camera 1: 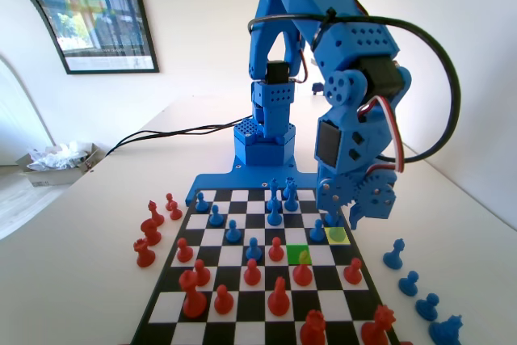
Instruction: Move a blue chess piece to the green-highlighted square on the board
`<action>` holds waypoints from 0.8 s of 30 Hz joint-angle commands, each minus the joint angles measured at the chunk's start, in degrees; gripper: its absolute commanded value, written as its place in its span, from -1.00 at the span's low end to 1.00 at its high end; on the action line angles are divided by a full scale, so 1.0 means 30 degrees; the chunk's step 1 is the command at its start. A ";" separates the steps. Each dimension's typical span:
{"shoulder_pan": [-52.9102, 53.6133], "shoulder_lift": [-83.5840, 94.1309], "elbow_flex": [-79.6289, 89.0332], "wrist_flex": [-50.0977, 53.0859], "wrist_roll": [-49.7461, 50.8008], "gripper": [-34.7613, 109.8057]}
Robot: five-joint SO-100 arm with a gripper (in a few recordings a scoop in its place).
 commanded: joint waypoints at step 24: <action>0.2754 0.2285 -0.3428 0.2373 -0.0234 -0.51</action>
